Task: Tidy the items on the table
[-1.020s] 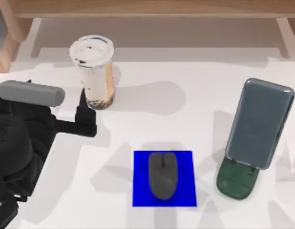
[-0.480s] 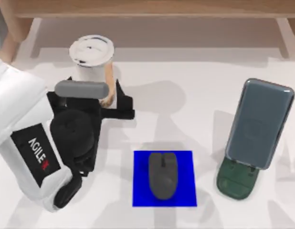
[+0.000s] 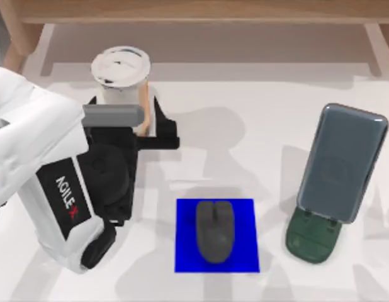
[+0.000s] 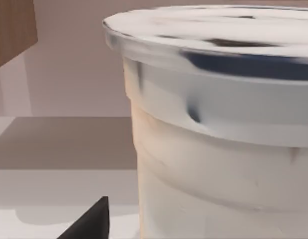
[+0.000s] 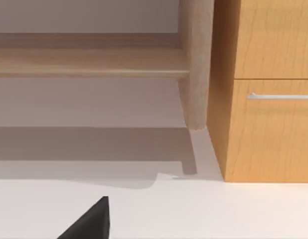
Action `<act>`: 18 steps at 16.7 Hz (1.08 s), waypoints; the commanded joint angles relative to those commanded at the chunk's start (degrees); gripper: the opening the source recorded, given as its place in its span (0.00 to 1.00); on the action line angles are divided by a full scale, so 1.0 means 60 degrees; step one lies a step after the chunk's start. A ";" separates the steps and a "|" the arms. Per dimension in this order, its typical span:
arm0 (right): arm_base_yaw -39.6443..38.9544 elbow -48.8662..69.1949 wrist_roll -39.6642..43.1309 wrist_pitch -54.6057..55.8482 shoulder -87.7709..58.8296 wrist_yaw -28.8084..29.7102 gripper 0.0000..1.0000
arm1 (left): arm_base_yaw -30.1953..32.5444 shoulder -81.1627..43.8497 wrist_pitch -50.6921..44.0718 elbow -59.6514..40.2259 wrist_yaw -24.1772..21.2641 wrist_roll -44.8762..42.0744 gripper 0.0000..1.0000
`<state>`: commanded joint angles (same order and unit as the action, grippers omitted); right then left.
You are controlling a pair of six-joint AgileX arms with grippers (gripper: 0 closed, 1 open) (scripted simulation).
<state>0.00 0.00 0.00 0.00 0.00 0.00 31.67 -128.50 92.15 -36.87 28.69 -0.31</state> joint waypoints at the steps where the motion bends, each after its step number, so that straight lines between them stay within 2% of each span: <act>1: 0.0000 0.0000 0.0000 0.0000 0.0000 0.0000 1.00 | 0.0036 0.0025 -0.0025 0.0032 -0.0015 -0.0006 1.00; 8: 0.0000 0.0000 0.0000 0.0000 0.0000 0.0000 1.00 | -0.0392 -0.0270 -0.0747 -0.1009 -0.0395 0.0007 1.00; 12: 0.0000 0.0000 0.0000 0.0000 0.0000 0.0000 1.00 | -0.0417 -0.0290 -0.0794 -0.1075 -0.0421 0.0007 1.00; 18: 0.0000 0.0000 0.0000 0.0000 0.0000 0.0000 1.00 | -0.0417 -0.0290 -0.0794 -0.1075 -0.0421 0.0007 0.55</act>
<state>0.00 0.00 0.00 0.00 0.00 0.00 29.16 -130.24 87.39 -43.32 26.16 -0.27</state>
